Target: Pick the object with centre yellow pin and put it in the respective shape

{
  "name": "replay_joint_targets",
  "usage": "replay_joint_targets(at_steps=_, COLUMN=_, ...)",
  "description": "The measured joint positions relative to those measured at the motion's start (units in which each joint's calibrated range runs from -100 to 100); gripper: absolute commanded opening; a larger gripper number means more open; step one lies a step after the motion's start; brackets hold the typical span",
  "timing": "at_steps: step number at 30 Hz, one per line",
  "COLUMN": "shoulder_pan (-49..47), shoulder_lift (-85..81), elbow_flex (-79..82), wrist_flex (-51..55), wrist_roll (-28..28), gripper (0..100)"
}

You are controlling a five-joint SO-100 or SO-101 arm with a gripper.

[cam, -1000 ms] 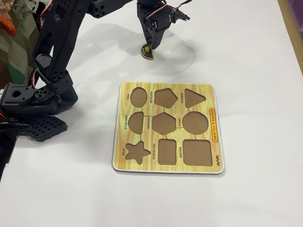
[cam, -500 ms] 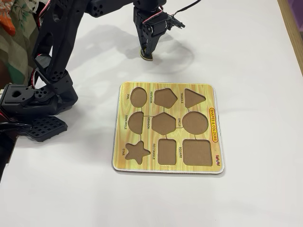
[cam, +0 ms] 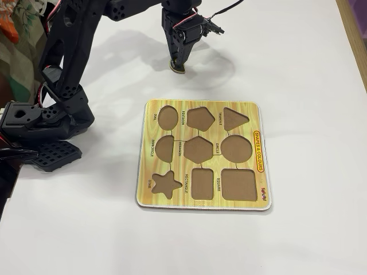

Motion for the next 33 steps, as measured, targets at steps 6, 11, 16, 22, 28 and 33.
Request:
replay_joint_targets(at_steps=6, shoulder_pan=0.19, shoulder_lift=-1.46, elbow_flex=0.54, wrist_flex=0.0, wrist_roll=0.0, gripper=1)
replay_joint_targets(at_steps=11, shoulder_pan=1.78, shoulder_lift=-4.38, elbow_flex=3.87, wrist_flex=0.0, wrist_roll=0.0, gripper=1)
replay_joint_targets(at_steps=16, shoulder_pan=4.96, shoulder_lift=-9.79, elbow_flex=9.35, wrist_flex=0.0, wrist_roll=0.0, gripper=1)
replay_joint_targets(at_steps=22, shoulder_pan=9.92, shoulder_lift=-17.7, elbow_flex=16.73, wrist_flex=0.34, wrist_roll=0.0, gripper=1)
replay_joint_targets(at_steps=28, shoulder_pan=15.72, shoulder_lift=-25.09, elbow_flex=23.83, wrist_flex=-0.34, wrist_roll=3.02, gripper=1)
replay_joint_targets(at_steps=33, shoulder_pan=20.58, shoulder_lift=-30.33, elbow_flex=29.23, wrist_flex=-0.26, wrist_roll=5.1, gripper=1)
